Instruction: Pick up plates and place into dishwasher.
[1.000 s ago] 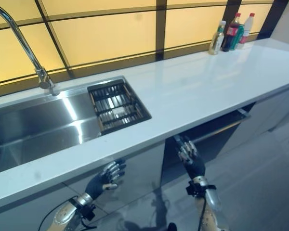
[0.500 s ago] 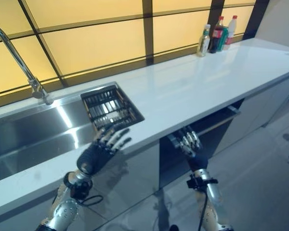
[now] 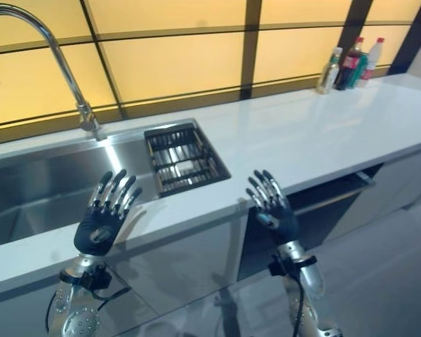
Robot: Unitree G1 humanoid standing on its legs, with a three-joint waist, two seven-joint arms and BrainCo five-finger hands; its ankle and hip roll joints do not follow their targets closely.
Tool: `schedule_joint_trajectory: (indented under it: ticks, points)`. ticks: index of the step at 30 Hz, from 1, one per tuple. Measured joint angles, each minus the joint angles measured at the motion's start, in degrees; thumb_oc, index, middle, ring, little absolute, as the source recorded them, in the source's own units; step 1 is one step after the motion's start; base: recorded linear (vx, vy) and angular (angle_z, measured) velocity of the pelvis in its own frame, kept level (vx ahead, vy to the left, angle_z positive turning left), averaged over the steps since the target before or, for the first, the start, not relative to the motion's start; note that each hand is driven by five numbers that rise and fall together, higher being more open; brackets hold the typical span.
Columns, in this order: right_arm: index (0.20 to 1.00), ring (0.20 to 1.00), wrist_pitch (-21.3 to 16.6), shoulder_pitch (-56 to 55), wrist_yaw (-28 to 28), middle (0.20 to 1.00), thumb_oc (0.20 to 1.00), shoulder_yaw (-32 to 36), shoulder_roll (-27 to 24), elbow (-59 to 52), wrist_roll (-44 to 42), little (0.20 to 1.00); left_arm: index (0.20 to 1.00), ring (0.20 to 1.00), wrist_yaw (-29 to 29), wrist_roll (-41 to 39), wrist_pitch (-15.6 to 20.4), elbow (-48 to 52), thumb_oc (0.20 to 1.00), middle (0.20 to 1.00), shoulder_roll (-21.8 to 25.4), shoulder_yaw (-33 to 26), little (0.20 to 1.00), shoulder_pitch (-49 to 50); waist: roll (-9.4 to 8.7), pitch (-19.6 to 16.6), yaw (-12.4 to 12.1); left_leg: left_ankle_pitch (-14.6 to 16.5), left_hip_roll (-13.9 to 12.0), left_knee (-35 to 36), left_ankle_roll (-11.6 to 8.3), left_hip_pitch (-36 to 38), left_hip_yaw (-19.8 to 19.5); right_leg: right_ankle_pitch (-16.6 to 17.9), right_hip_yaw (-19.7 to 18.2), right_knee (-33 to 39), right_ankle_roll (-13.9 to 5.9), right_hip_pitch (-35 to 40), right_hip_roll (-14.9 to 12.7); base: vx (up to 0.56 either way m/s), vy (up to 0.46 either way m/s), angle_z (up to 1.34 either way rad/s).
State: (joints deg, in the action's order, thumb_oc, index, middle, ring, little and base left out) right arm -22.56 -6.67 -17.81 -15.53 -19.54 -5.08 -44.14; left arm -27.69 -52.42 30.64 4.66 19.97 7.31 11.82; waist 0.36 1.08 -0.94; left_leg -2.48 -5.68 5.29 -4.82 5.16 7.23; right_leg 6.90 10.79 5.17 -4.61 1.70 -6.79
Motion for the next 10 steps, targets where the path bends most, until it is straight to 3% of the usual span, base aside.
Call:
schedule_joint_trajectory:
  ticks: [6, 10]
  points:
    - [1.0, 1.0, -0.2, 5.6, 2.0, 1.0, 1.0, -3.4, 0.2, 0.0, 3.6, 1.0, 1.0, 1.0, 9.0, 6.8, 0.0, 0.3, 1.0, 1.0, 0.0, 0.0, 1.0, -0.4, 0.0, 0.0, -1.9, -0.3, 0.2, -0.3, -0.05, -0.8, -1.7, -0.4, 1.8, 0.0, -0.18, 0.3, -0.3, 0.02, 0.004, 0.16]
    - [1.0, 1.0, -0.1, 5.8, 2.4, 1.0, 1.0, -3.4, 0.4, 0.0, 3.7, 1.0, 1.0, 1.0, 11.3, 6.8, -0.1, 0.3, 1.0, 1.0, -0.4, -0.1, 1.0, 0.0, 0.04, 0.2, -3.3, -0.7, 0.5, -0.3, -0.24, -1.0, -2.9, -0.5, 2.9, 0.0, -0.31, 0.6, -0.3, -0.02, -0.001, 0.17]
